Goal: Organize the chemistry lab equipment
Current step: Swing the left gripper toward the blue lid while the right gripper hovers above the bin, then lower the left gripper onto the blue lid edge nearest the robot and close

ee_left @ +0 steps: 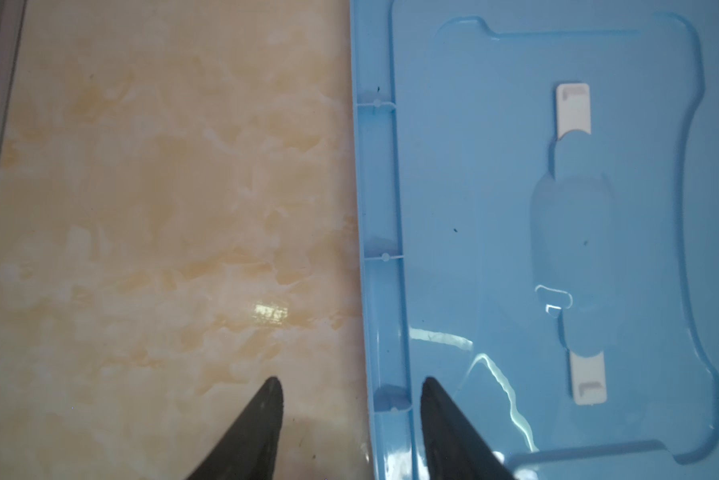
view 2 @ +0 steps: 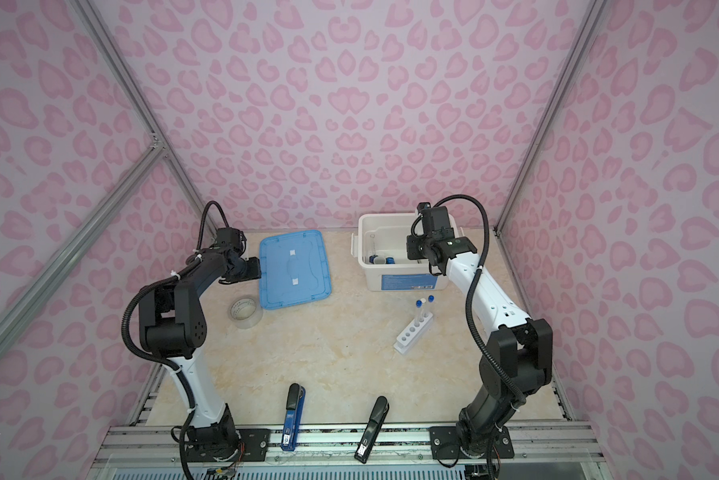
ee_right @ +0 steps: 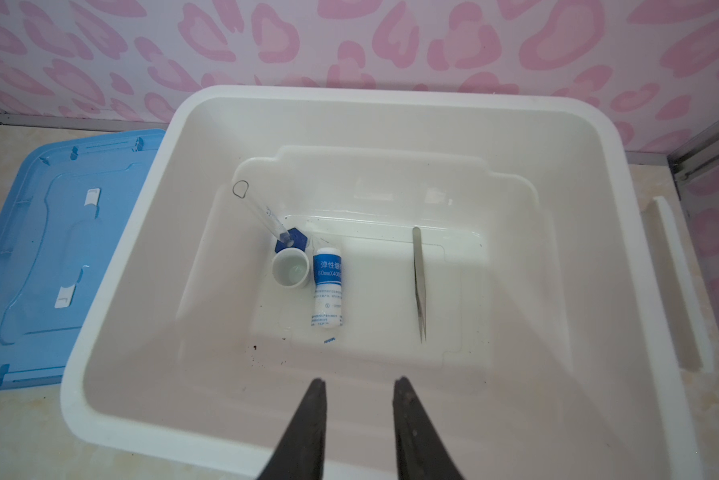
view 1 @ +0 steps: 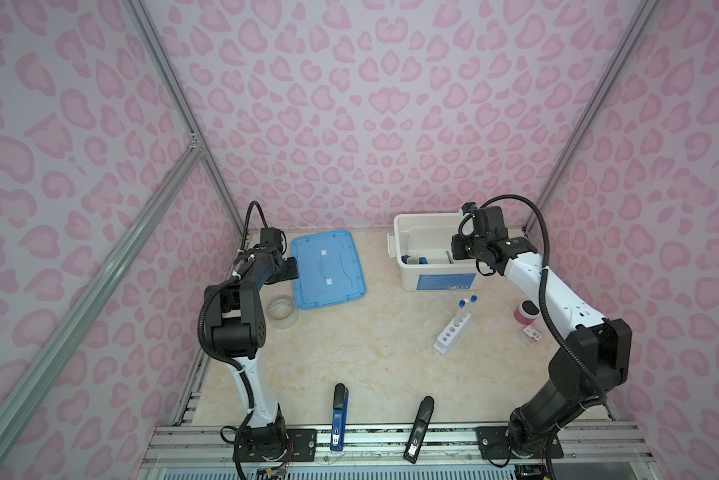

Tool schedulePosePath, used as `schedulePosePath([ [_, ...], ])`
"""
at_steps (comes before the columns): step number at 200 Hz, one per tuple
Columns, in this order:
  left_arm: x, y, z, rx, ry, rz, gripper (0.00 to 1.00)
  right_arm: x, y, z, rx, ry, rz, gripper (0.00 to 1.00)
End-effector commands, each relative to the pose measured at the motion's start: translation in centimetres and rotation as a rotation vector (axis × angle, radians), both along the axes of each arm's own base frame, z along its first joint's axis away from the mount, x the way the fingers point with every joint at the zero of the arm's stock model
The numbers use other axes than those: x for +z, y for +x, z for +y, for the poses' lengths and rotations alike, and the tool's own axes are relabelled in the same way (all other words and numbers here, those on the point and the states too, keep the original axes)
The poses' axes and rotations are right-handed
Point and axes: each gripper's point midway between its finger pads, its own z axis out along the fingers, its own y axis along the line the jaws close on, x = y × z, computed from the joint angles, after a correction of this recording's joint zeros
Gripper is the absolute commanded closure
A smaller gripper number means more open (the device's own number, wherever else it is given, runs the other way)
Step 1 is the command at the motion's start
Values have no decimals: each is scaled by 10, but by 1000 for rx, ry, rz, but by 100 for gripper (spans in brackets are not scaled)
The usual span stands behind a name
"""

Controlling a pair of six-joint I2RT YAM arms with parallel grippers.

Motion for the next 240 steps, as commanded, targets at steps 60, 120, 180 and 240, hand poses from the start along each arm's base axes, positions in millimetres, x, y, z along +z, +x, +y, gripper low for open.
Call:
schedulePosePath([
  [60, -33, -7, 2, 17, -1, 114, 46, -3, 7, 2, -5, 13, -18, 72],
  [120, -41, -2, 1, 26, -14, 130, 53, -8, 10, 4, -4, 15, -19, 73],
  [180, -49, -1, -3, 20, -31, 148, 63, -12, 13, 2, -9, 16, -15, 73],
  [240, -50, 5, -10, 7, -42, 145, 77, -13, 14, -2, -18, 11, -13, 74],
])
